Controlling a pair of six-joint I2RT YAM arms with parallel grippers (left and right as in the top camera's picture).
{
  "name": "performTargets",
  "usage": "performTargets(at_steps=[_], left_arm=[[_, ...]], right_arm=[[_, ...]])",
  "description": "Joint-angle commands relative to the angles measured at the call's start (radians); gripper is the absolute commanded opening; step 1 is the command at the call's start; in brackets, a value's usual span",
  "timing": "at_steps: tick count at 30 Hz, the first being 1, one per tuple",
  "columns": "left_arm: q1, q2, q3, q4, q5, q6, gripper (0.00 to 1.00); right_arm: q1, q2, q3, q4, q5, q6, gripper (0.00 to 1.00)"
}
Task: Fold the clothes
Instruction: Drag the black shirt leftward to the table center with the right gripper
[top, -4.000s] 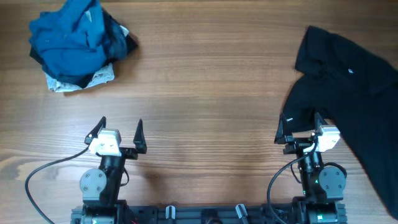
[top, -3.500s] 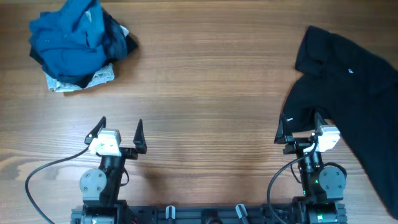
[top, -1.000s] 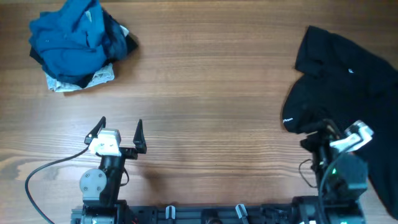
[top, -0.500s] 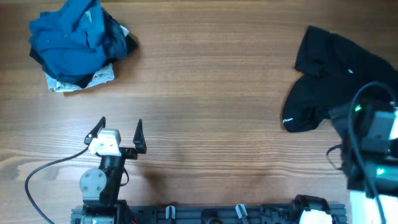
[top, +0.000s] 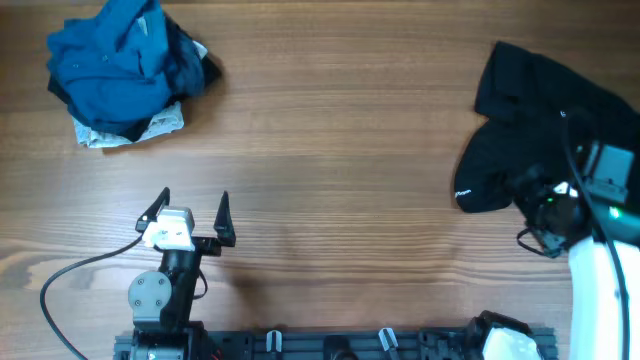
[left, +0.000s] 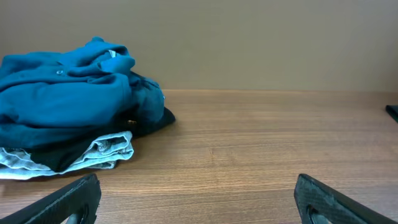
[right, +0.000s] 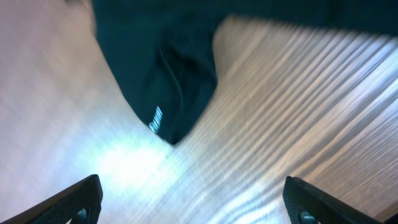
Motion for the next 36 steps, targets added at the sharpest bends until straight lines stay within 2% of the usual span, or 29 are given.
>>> performTargets(at_steps=[1, 10, 18, 24, 27, 33, 36], left_arm=[[-0.005, -0.007, -0.003, -0.008, -0.006, 0.019, 1.00], [-0.005, -0.007, -0.003, -0.008, -0.006, 0.019, 1.00], [-0.005, -0.007, -0.003, -0.008, -0.006, 0.019, 1.00], [-0.005, -0.007, -0.003, -0.008, -0.006, 0.019, 1.00], [-0.005, -0.007, -0.003, -0.008, -0.006, 0.019, 1.00], [-0.005, -0.007, -0.003, -0.008, -0.006, 0.019, 1.00], [-0.005, -0.007, -0.003, -0.008, -0.006, 0.019, 1.00]], right_arm=[[-0.004, 0.128, -0.030, 0.026, -0.082, -0.050, 0.92], [-0.004, 0.351, -0.030, 0.150, -0.158, -0.034, 0.91], [0.000, 0.459, -0.030, 0.270, -0.177, 0.024, 0.84], [0.046, 0.520, -0.030, 0.323, -0.145, 0.087, 0.88], [0.074, 0.546, -0.030, 0.343, -0.134, 0.135, 0.82], [0.126, 0.602, -0.030, 0.362, -0.076, 0.184, 0.81], [0.131, 0.630, -0.030, 0.377, -0.077, 0.190, 0.72]])
